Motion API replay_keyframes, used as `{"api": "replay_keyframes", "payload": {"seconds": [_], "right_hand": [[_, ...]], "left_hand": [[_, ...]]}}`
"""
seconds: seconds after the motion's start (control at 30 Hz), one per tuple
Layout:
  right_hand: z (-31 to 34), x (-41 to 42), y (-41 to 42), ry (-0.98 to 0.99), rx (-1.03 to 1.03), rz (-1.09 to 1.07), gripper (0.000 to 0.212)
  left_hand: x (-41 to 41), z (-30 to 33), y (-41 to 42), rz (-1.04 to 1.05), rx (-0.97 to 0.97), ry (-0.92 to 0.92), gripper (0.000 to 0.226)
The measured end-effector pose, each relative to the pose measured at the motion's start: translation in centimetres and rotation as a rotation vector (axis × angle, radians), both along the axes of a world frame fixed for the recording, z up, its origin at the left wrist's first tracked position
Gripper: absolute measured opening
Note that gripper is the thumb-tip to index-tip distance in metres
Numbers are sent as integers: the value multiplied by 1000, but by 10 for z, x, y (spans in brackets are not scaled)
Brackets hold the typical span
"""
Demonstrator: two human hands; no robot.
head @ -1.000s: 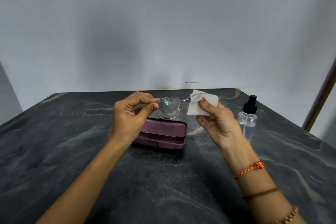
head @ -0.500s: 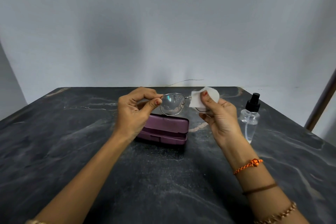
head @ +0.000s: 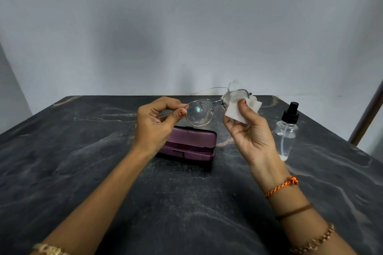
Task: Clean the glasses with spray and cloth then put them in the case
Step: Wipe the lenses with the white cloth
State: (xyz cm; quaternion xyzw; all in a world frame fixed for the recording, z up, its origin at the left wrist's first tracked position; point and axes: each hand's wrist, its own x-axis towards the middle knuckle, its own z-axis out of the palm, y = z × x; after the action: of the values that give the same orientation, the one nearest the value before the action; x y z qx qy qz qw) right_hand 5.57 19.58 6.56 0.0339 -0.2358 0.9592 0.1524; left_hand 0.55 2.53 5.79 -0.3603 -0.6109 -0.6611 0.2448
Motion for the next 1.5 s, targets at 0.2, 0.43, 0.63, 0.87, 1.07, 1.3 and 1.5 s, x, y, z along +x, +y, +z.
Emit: {"api": "replay_keyframes", "payload": {"seconds": [0.2, 0.43, 0.63, 0.87, 1.07, 1.3, 1.5], "right_hand": [[0, 1, -1, 48, 201, -34, 12], [0, -2, 11, 1, 512, -114, 23], [-1, -2, 18, -39, 395, -20, 24], [-4, -4, 5, -88, 176, -29, 23], [-3, -3, 10, -92, 490, -153, 19], [-1, -1, 21, -150, 611, -212, 21], [-4, -5, 12, -174, 390, -133, 16]], "left_hand": [[3, -3, 3, 13, -49, 62, 26], [4, -1, 2, 51, -96, 93, 26], [3, 3, 0, 56, -90, 72, 20], [3, 1, 0, 31, -86, 59, 16], [1, 3, -3, 55, -61, 68, 19], [-1, 3, -5, 54, -60, 49, 14], [-1, -3, 0, 10, -30, 13, 13]]}}
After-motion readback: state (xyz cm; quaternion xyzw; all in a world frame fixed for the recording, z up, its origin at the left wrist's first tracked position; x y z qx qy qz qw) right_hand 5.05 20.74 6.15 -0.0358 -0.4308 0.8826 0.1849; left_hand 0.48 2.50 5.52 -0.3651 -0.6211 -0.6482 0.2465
